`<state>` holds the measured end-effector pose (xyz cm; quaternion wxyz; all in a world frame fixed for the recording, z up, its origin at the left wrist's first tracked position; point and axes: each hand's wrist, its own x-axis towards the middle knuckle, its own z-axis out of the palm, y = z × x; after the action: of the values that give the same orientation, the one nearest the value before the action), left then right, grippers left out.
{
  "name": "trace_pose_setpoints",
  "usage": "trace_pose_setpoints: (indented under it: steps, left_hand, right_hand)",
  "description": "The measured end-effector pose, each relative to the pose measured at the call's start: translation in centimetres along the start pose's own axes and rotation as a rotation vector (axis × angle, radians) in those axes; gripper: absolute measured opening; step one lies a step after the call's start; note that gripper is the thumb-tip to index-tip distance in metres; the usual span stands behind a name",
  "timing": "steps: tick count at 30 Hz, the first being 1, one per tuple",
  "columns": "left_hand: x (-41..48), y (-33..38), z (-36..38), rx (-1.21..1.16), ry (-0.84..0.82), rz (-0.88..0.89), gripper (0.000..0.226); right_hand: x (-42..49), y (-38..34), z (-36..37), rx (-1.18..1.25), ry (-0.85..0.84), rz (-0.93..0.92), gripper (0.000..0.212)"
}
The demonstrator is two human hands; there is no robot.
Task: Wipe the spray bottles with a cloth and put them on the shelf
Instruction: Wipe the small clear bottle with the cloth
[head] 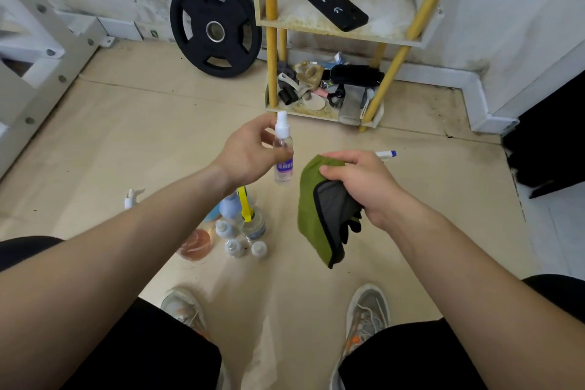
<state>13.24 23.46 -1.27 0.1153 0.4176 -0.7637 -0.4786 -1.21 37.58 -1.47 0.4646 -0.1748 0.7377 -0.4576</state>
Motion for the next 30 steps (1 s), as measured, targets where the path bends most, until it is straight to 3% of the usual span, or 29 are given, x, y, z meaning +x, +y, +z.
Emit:
trace_pose_setpoints:
  steps: [6, 10, 15, 17, 24, 30]
  left_hand:
    - [-0.3, -3.3, 2.2, 0.186, -0.025, 0.011, 0.033]
    - [1.6, -5.4, 3.7, 0.267, -0.062, -0.001, 0.018]
    - [4.9, -8.4, 5.8, 0.473, -0.110, -0.048, 0.022]
    - [6.4, -9.6, 6.4, 0.579, -0.145, -0.071, 0.024]
    - [10.8, -12.2, 8.8, 1.125, -0.310, -0.013, 0.020]
    - [12.1, -14.1, 10.9, 1.340, -0.404, 0.015, 0.010]
  right_hand:
    - [0.4, 3.3, 0.6, -0.141, 0.020, 0.103, 0.023]
    - [2.0, 5.6, 1.8, -0.224, 0.032, 0.130, 0.016]
    - [5.4, 8.2, 3.4, -0.316, 0.038, 0.146, 0.020]
    - [6.9, 9.2, 3.9, -0.348, 0.029, 0.157, 0.026]
    - [10.5, 12.7, 4.5, -0.364, 0.011, 0.231, 0.016]
    - [12.7, 15.3, 4.1, -0.332, -0.001, 0.302, 0.017]
